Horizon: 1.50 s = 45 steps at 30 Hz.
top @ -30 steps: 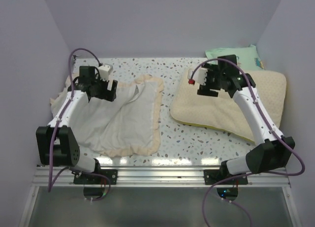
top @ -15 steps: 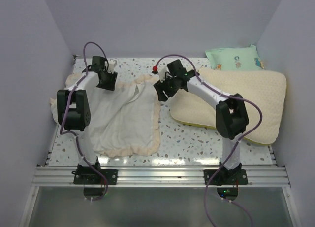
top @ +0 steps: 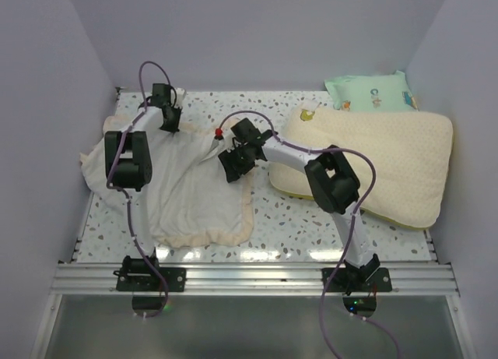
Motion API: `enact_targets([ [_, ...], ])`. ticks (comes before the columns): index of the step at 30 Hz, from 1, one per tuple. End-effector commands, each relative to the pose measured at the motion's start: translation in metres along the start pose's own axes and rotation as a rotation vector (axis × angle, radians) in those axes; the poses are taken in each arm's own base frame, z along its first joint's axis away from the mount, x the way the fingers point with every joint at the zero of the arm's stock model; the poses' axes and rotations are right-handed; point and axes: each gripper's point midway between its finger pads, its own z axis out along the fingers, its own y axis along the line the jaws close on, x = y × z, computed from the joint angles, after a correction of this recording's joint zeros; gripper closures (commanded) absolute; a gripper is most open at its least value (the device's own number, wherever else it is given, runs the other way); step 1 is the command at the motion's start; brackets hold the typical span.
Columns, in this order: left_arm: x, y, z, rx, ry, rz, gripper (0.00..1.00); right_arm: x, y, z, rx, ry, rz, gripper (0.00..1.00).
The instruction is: Put the pillow into the pillowcase
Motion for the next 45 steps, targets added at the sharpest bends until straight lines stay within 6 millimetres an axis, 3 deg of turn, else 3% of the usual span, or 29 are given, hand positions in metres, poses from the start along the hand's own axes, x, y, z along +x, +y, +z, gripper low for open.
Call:
enact_targets([
  [1, -0.017, -0.003, 0.021, 0.033, -0.053, -0.013, 0.95, 0.025, -0.025, 0.015, 0.083, 0.075, 0.046, 0.47],
  [2, -0.024, 0.0, 0.024, 0.018, -0.072, -0.021, 0.96, 0.038, -0.034, 0.013, 0.127, 0.128, 0.043, 0.48],
  [3, -0.03, 0.004, 0.024, 0.0, -0.088, -0.026, 0.97, 0.038, -0.039, 0.011, 0.157, 0.145, 0.049, 0.48],
  [7, -0.072, 0.024, 0.006, -0.089, -0.209, -0.063, 0.98, 0.061, -0.069, -0.002, 0.275, 0.251, 0.02, 0.51],
  [8, -0.079, 0.028, 0.0, -0.107, -0.23, -0.07, 0.94, 0.063, -0.071, -0.01, 0.283, 0.265, 0.015, 0.52],
  [9, -0.085, 0.045, -0.007, -0.129, -0.248, -0.089, 0.91, 0.067, -0.078, -0.016, 0.319, 0.279, 0.006, 0.52],
  [12, -0.095, 0.058, -0.03, -0.163, -0.265, -0.076, 0.75, 0.069, -0.083, -0.037, 0.35, 0.294, -0.022, 0.52],
  [13, -0.097, 0.061, -0.037, -0.166, -0.269, -0.07, 0.65, 0.069, -0.082, -0.042, 0.348, 0.294, -0.028, 0.52],
  [15, -0.098, 0.062, -0.061, -0.156, -0.27, -0.033, 0.62, 0.065, -0.076, -0.058, 0.347, 0.275, -0.051, 0.52],
  [16, -0.096, 0.06, -0.07, -0.145, -0.27, -0.017, 0.56, 0.062, -0.072, -0.062, 0.332, 0.265, -0.057, 0.53],
  [17, -0.093, 0.056, -0.08, -0.125, -0.269, 0.017, 0.5, 0.062, -0.065, -0.067, 0.305, 0.264, -0.054, 0.53],
  [18, -0.086, 0.038, -0.1, -0.041, -0.285, 0.049, 0.45, 0.052, -0.059, -0.076, 0.285, 0.23, -0.063, 0.53],
  [20, -0.074, 0.019, -0.12, 0.024, -0.291, 0.101, 0.39, 0.04, -0.041, -0.083, 0.215, 0.179, -0.056, 0.52],
  [21, -0.06, -0.001, -0.135, 0.085, -0.292, 0.125, 0.37, 0.03, -0.036, -0.086, 0.204, 0.139, -0.045, 0.52],
  [25, -0.012, -0.041, -0.161, 0.24, -0.261, 0.128, 0.36, -0.003, 0.0, -0.099, 0.073, 0.004, 0.016, 0.52],
  [27, 0.013, -0.074, -0.166, 0.328, -0.232, 0.134, 0.37, -0.012, 0.014, -0.097, 0.01, -0.035, 0.067, 0.53],
  [33, 0.072, -0.127, -0.153, 0.427, -0.109, 0.153, 0.43, 0.004, 0.019, -0.078, -0.032, 0.006, 0.121, 0.55],
  [36, 0.087, -0.145, -0.143, 0.427, -0.083, 0.186, 0.47, 0.019, 0.017, -0.065, -0.04, 0.026, 0.138, 0.57],
  [45, 0.113, -0.153, -0.111, 0.352, 0.034, 0.217, 0.7, 0.066, 0.0, -0.035, 0.002, 0.143, 0.16, 0.58],
])
